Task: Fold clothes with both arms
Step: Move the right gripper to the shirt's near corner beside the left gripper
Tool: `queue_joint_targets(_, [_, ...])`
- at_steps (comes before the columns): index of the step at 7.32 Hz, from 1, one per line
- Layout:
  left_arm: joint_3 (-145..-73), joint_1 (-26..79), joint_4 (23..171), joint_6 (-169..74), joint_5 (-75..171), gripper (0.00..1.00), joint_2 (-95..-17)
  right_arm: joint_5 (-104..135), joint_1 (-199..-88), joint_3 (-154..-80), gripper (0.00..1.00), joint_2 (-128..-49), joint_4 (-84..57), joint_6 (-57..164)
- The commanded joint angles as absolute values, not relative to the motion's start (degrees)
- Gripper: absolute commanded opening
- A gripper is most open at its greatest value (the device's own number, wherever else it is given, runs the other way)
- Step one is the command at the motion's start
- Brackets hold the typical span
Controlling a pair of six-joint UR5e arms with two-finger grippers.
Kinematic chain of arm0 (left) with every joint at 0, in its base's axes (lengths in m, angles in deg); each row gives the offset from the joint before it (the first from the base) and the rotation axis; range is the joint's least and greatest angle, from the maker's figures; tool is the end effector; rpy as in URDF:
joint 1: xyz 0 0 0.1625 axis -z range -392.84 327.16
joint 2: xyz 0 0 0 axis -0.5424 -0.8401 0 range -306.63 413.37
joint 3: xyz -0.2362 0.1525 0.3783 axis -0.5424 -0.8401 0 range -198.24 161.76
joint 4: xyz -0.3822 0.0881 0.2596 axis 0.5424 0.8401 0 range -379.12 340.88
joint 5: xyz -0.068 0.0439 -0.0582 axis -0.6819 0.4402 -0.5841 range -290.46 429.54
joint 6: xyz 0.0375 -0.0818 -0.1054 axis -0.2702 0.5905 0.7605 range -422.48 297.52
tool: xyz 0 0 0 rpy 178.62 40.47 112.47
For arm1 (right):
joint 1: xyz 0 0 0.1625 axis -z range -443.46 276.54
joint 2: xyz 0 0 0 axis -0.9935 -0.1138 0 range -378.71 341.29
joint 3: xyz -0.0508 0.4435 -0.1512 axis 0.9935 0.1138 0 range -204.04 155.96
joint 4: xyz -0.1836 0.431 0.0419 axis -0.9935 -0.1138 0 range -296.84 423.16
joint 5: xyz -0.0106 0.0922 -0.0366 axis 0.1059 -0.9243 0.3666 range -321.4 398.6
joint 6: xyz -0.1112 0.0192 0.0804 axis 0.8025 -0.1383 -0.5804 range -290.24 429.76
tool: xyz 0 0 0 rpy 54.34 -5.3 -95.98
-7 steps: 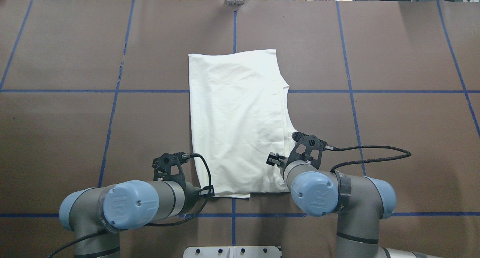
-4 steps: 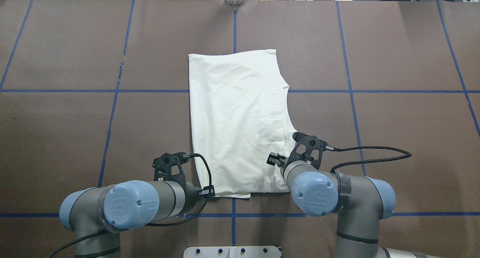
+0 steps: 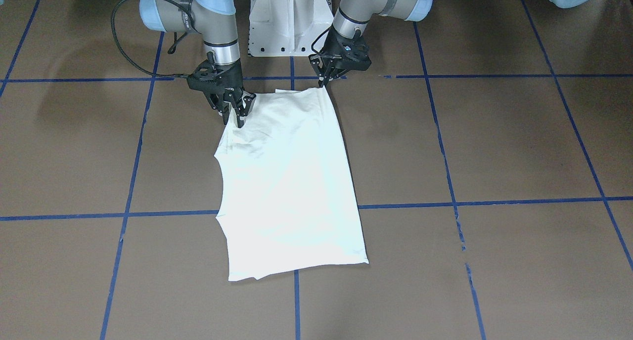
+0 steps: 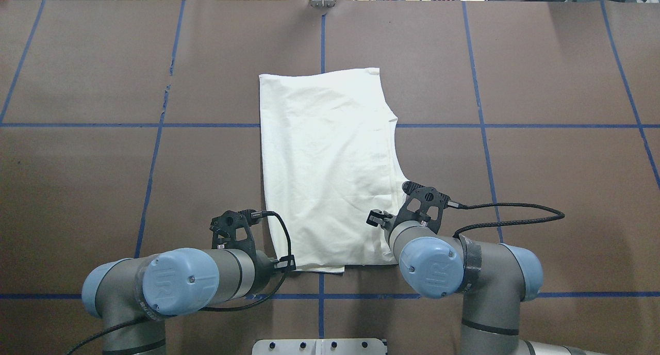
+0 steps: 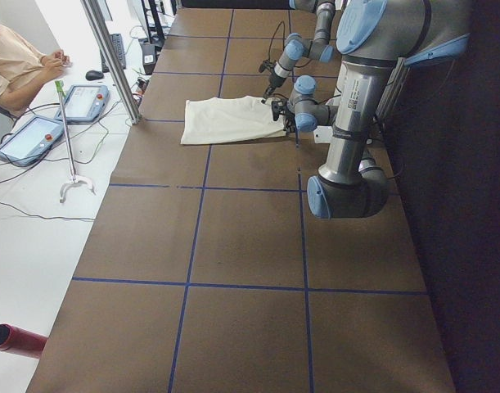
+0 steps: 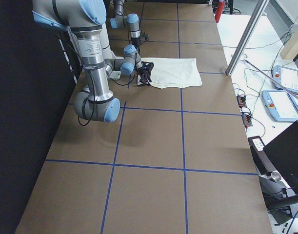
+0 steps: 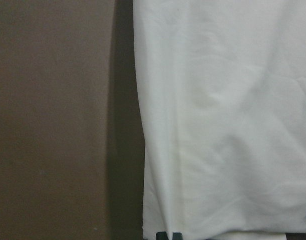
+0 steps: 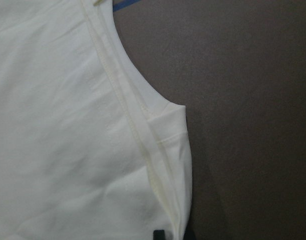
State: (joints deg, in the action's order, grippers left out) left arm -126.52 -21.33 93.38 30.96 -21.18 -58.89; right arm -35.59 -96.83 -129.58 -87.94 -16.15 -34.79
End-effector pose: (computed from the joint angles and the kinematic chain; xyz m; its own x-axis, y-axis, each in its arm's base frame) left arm 0.6499 -0.2666 0.2794 0.4319 -0.1493 -0.8895 0.2149 0.9748 -0.0593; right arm -0.6377 -0.3274 0.3540 0.5377 0.3762 0.7545 -0.5696 0.8219 -0.0039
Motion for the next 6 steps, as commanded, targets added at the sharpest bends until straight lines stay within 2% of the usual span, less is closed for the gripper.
queue_joint_targets(1, [-126.52,-21.33,93.38,30.95,-21.25,0.0,-58.95,-35.49,-97.0,-130.12,0.0,-87.53,-16.03,-35.88])
queue_joint_targets(2, [-127.04,-21.33,93.29,30.77,-21.42,0.0,-58.95,-35.49,-97.35,-131.34,0.0,-87.53,-16.03,-35.8])
queue_joint_targets(4, [-135.35,-20.72,87.8,26.48,-23.96,0.0,-58.34,-35.84,-97.88,-138.0,0.0,-88.66,-16.73,-35.36])
queue_joint_targets(6, [-151.31,-20.98,71.15,26.47,-27.03,0.0,-59.3,-36.8,-97.7,-152.72,0.0,-95.22,-20.3,-35.71])
